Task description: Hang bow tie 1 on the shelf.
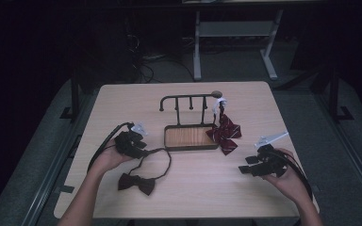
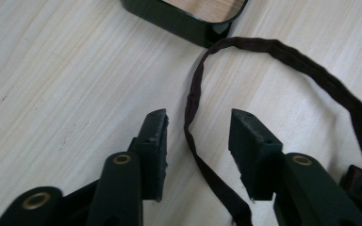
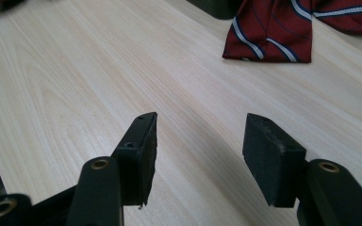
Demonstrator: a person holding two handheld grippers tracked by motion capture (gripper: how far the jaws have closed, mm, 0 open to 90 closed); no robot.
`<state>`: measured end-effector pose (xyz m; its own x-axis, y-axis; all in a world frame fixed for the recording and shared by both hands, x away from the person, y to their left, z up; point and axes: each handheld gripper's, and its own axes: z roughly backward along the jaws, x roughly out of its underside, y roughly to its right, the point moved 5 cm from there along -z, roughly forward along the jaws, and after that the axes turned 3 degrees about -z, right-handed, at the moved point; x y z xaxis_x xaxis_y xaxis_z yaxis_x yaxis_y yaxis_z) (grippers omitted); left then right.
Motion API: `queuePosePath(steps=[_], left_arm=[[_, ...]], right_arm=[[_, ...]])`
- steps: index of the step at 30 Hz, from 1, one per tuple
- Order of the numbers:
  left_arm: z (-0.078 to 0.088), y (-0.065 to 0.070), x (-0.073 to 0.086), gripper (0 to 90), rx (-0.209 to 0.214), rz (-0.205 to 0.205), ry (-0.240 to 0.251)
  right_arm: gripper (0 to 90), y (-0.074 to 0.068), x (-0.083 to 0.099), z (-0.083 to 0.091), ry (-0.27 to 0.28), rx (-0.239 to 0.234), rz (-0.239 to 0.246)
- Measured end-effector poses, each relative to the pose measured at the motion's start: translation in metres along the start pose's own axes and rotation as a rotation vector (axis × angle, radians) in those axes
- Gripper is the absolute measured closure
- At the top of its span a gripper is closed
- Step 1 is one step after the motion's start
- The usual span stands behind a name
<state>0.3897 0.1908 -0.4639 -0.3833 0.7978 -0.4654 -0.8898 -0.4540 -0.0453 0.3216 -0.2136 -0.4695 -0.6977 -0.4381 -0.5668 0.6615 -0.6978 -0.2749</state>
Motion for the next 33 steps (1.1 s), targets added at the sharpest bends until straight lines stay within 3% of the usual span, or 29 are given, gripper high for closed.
queuePosePath(steps=[4,8,19,30,33], left_arm=[[-0.005,-0.004,-0.002,64.5,-0.011,-0.013,-0.034],[-0.010,-0.008,-0.003,68.7,0.004,-0.007,-0.059],[-0.023,-0.010,-0.006,71.9,0.014,-0.016,-0.086],[-0.029,-0.008,-0.007,89.3,0.047,-0.051,-0.130],[-0.028,-0.007,-0.007,89.6,0.056,-0.064,-0.133]], right_arm=[[45.1,0.000,0.002,0.000,0.001,-0.002,-0.007],[45.2,0.000,0.001,0.000,0.006,-0.005,-0.002],[45.4,0.001,0.001,0.001,0.023,-0.009,-0.003],[45.8,0.000,-0.001,0.005,0.052,-0.016,-0.007],[45.8,0.000,-0.001,0.005,0.052,-0.018,-0.006]])
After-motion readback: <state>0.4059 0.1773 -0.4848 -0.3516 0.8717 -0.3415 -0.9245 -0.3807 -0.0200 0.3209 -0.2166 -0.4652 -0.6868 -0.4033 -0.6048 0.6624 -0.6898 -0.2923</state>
